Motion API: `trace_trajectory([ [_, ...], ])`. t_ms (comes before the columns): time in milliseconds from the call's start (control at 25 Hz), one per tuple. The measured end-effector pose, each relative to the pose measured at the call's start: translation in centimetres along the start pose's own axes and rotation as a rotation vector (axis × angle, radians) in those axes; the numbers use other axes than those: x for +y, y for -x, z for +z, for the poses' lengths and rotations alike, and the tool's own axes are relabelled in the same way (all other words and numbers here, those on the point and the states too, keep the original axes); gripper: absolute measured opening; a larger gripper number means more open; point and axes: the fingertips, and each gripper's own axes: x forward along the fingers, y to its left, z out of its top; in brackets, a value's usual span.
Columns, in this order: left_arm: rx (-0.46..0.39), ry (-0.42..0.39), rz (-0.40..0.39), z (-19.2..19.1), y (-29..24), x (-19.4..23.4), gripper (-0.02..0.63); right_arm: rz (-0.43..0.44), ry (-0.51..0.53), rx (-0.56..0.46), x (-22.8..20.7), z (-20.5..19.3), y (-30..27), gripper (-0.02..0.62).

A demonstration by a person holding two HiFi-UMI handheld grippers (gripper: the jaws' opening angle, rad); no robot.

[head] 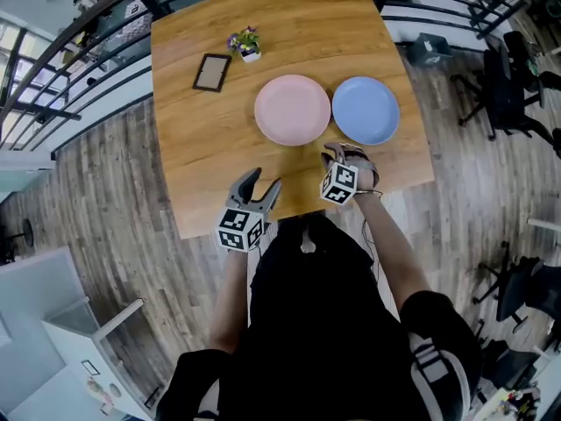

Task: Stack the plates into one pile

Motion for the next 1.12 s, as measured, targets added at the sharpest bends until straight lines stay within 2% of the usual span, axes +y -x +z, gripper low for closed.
trace_trajectory([
  [80, 0.008, -0.011, -0.037, 0.0, -0.5, -0.3, 0.242, -0.018, -0.052, 0.006, 0.0, -0.8, 0.8, 0.087],
  [160, 0.014, -0.023, -0.073, 0.1, -0.9, -0.6, 0.242, -0.035, -0.118, -0.003, -0.1, -1.2, 1.8, 0.018],
  [200, 0.017, -0.029, -0.09, 0.2, -1.0, -0.7, 0.242, -0.041, -0.152, -0.006, -0.1, -1.3, 2.3, 0.008],
  [360, 0.032, -0.051, -0.161, 0.2, -2.0, -1.3, 0.241, -0.073, -0.261, 0.017, 0.3, -3.0, 3.7, 0.008],
  [680, 0.074, -0.119, -0.313, 0.4, -4.5, -2.1, 0.241, -0.189, -0.452, 0.086, 0.9, -6.3, 6.3, 0.008],
  [800, 0.085, -0.138, -0.342, 0.5, -4.9, -2.9, 0.238, -0.226, -0.531, 0.08, 1.1, -7.1, 7.8, 0.008],
  [960, 0.085, -0.167, -0.389, 0.7, -5.5, -3.9, 0.182, -0.278, -0.62, 0.073, 1.2, -8.3, 9.4, 0.008],
  [1120, 0.099, -0.203, -0.437, 0.6, -5.5, -5.0, 0.073, -0.311, -0.67, 0.085, 1.7, -9.3, 10.4, 0.008],
])
